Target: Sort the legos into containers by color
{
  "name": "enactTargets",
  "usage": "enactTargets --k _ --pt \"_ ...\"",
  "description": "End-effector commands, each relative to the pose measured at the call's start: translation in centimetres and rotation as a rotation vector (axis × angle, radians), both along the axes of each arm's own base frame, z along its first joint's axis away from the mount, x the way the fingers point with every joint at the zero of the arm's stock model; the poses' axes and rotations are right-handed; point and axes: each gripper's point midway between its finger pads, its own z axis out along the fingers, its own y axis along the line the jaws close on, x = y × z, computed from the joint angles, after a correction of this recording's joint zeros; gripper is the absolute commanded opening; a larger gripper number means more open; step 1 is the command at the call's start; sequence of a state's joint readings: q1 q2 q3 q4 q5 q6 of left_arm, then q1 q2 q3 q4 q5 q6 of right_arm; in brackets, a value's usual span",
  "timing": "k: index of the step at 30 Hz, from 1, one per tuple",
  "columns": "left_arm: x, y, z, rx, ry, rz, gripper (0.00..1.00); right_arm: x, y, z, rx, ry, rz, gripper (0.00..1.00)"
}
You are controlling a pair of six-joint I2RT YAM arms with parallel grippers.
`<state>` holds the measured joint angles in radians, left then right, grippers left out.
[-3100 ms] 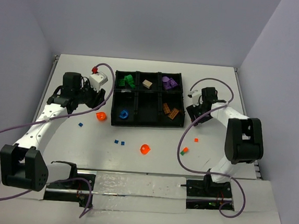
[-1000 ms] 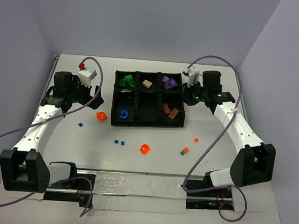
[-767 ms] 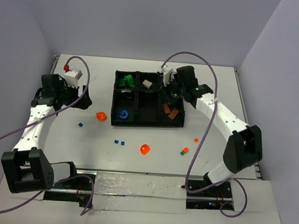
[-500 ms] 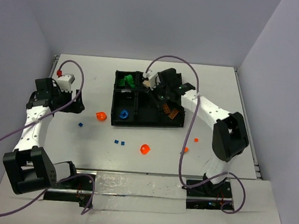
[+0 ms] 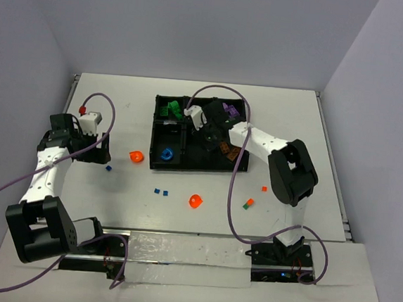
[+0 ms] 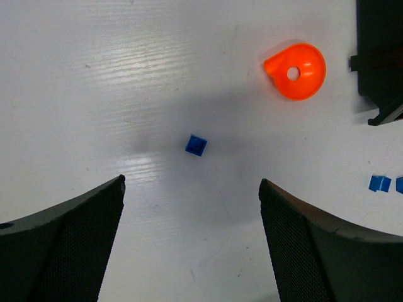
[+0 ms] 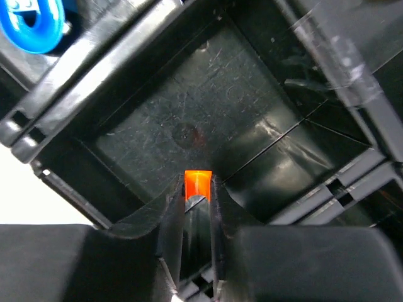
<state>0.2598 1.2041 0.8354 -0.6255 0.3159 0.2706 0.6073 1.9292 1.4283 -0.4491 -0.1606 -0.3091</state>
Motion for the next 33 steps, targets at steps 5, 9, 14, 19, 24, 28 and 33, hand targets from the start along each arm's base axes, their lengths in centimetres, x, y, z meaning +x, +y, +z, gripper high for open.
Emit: enactTargets --k 5,9,14,19,24,28,33 --pt "-0.4 1.2 -0.6 0.047 0.016 0.026 0.88 1.9 1.7 1.7 0.02 -0.076 -0.009 0.54" --pt "0.1 1.0 -1.2 0.026 0.025 0.02 0.81 1.6 2.4 2.8 0.043 -0.079 0.002 0.69" --pt "0.5 0.8 -2.7 0.033 0.042 -0.057 0.74 1.1 3.0 5.1 0.09 -0.087 0.01 0.75" --pt "0.4 0.3 -4.1 0.042 0.043 -0.178 0.64 0.5 3.4 9.1 0.157 -0.123 0.022 0.76" --pt "0.6 0.3 -5.3 0.049 0.053 -0.225 0.61 -0.5 2.5 13.8 0.215 -0.193 0.042 0.77" --pt "1.0 0.4 -5.8 0.065 0.047 -0.258 0.61 -1.0 0.8 15.0 0.222 -0.202 0.031 0.79" --pt "1.6 0.4 -6.3 0.056 0.054 -0.281 0.6 0.2 -3.4 14.6 0.213 -0.181 -0.061 0.79"
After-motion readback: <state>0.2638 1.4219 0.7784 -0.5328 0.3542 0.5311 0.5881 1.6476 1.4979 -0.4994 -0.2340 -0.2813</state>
